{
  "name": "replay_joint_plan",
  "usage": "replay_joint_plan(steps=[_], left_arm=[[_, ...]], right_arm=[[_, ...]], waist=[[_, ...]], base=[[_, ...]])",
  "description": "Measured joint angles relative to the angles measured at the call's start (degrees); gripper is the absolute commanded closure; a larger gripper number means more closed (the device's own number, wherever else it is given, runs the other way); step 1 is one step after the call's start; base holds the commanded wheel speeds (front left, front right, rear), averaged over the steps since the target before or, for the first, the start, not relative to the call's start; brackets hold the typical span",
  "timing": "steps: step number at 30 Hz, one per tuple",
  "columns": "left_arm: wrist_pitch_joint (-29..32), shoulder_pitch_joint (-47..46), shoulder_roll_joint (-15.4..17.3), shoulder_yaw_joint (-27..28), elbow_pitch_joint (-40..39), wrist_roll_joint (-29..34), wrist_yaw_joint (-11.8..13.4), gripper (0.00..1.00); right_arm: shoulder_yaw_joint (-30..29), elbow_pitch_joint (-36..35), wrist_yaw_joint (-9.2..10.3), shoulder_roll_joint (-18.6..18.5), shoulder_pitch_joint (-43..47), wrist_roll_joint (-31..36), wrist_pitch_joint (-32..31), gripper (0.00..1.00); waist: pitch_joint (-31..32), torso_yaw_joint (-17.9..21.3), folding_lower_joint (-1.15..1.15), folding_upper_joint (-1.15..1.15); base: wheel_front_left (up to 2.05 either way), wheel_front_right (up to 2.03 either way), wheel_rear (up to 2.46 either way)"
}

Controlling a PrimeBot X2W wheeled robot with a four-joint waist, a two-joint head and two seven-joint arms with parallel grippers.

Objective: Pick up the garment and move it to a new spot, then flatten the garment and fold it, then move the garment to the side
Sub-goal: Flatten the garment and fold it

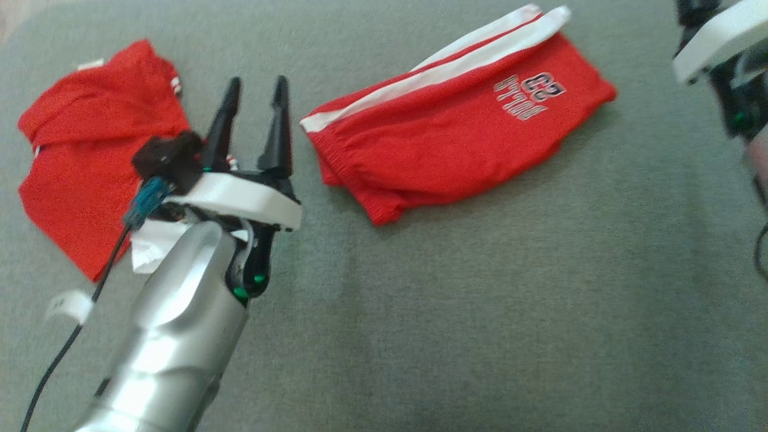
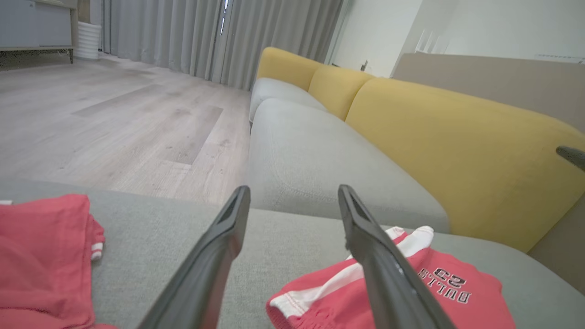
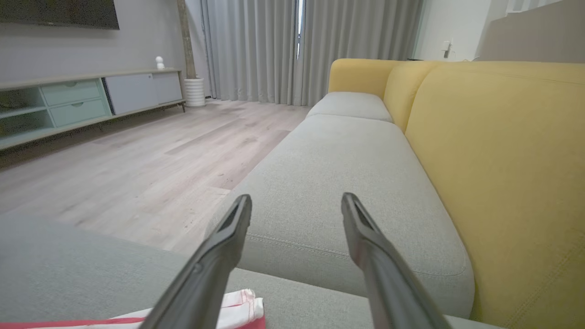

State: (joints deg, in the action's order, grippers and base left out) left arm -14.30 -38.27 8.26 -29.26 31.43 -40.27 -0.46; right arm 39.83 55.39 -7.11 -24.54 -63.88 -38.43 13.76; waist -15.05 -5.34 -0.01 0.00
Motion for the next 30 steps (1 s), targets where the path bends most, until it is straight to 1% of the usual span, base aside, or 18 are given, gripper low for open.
replay_joint_plan(steps=[3,6,7,10,12,16,18,20,21,25,27,30], left_arm=[[-0.27,3.71,0.47,3.16,-4.90,2.60,0.52,0.00],[-0.34,8.23,0.53,5.72,-9.65,4.91,0.51,0.00],[-0.34,8.23,0.53,5.72,-9.65,4.91,0.51,0.00],[-0.34,12.79,0.44,8.47,-14.03,7.17,0.37,0.00],[-0.35,15.73,0.40,10.06,-16.31,8.38,-0.65,0.00],[-0.41,21.47,-0.44,12.99,-18.95,10.89,-1.87,0.00],[-0.41,24.41,-1.13,14.10,-18.96,11.73,-2.53,0.00],[-0.40,27.16,-1.67,14.72,-18.84,12.94,-2.92,0.00],[-0.40,28.38,-1.75,14.78,-18.73,13.85,-3.18,0.00],[-0.40,31.99,-3.31,16.70,-18.53,15.63,-3.71,0.00],[-0.40,32.83,-3.88,17.33,-18.62,16.35,-4.52,0.00],[-0.40,33.07,-4.38,18.37,-18.74,17.39,-4.93,0.00]], right_arm=[[-2.54,-1.58,0.00,1.70,3.82,-0.45,0.45,0.00],[-6.79,-4.74,0.00,3.05,8.04,0.04,0.46,0.00],[-6.79,-4.74,0.00,3.05,8.04,0.04,0.46,0.00],[-14.15,-9.70,0.00,5.38,12.98,1.62,0.63,0.00],[-18.02,-13.33,0.00,7.59,17.50,4.54,0.63,0.00],[-25.74,-20.01,0.00,13.56,28.98,11.06,0.64,0.00],[-28.97,-23.13,0.00,16.70,34.94,14.49,0.63,0.00],[-31.45,-25.97,0.00,19.00,40.34,18.37,0.63,0.00],[-32.73,-27.18,0.00,19.97,42.69,19.29,0.63,0.00],[-34.42,-30.20,0.00,20.89,50.70,22.93,0.63,0.00],[-34.92,-31.28,0.00,21.07,53.23,21.86,0.63,0.00],[-34.88,-32.50,0.00,21.21,54.51,20.74,0.63,0.00]], waist=[[2.46,1.41,0.00,0.00],[4.73,2.78,0.00,0.00],[4.73,2.78,0.00,0.00],[6.72,4.14,0.00,0.00],[7.89,5.04,0.00,0.00],[9.86,6.73,0.00,0.00],[10.70,7.57,0.00,0.00],[11.37,8.29,0.01,0.00],[11.67,8.59,0.01,0.00],[12.49,9.49,0.01,0.00],[12.69,9.55,0.01,0.00],[12.74,9.47,0.01,0.00]], base=[[0.00,0.00,0.00],[0.00,0.00,0.00],[0.00,0.00,0.00],[0.00,0.00,0.00],[0.00,0.00,0.00],[0.00,0.00,0.00],[0.00,0.00,0.00],[0.00,0.00,0.00],[0.00,0.00,0.00],[0.00,0.00,0.00],[0.00,0.00,0.00],[0.00,0.00,0.00]])
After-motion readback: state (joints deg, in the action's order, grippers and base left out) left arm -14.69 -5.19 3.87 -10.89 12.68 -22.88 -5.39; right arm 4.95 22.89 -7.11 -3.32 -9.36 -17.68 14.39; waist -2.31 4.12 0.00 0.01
